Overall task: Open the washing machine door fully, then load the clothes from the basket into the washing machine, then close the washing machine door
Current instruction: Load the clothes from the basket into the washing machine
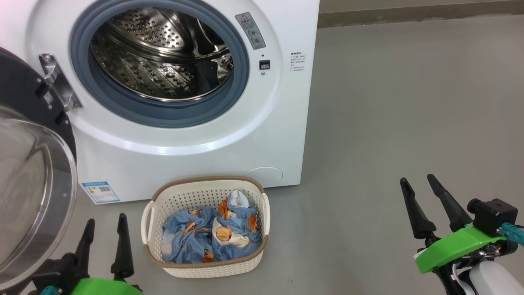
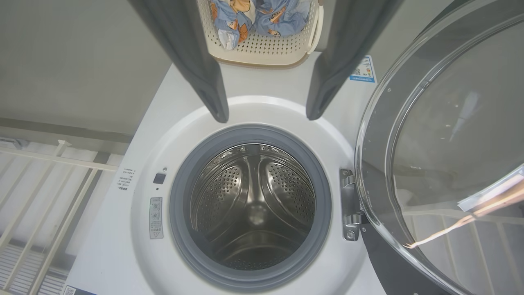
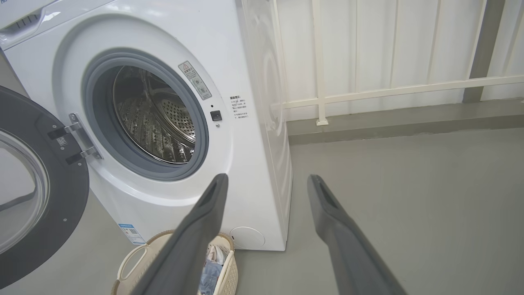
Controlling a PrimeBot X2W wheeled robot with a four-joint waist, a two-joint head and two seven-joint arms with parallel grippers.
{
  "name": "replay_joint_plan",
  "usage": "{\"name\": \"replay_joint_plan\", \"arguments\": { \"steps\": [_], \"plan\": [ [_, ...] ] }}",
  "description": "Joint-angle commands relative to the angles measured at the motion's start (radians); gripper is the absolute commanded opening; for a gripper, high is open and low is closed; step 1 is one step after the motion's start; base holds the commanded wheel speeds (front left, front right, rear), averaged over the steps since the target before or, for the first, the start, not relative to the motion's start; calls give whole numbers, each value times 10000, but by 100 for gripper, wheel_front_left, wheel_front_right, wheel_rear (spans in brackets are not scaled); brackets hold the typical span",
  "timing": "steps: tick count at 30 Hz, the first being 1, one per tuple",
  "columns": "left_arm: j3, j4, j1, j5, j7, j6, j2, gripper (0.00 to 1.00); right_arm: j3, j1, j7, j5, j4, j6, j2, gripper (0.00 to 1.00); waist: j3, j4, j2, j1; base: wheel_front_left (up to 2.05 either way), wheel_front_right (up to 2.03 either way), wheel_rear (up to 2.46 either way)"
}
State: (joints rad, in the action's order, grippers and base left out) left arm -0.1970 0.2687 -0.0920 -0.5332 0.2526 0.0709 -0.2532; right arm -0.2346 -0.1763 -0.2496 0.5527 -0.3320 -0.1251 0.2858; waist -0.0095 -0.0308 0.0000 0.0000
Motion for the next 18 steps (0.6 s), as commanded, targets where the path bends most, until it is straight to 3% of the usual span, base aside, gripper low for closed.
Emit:
{"name": "replay_joint_plan", "arguments": {
  "steps": [1,18],
  "plan": [
    [380,-127,-175,125,91,1,-175,100,-156,-74,-122,-130,197,-56,140,100,-2,0,0,0,0,0,0],
    [429,-133,-208,225,91,13,-149,100,-117,-55,-122,-99,218,-56,121,100,40,30,0,0,0,0,0]
  ]
}}
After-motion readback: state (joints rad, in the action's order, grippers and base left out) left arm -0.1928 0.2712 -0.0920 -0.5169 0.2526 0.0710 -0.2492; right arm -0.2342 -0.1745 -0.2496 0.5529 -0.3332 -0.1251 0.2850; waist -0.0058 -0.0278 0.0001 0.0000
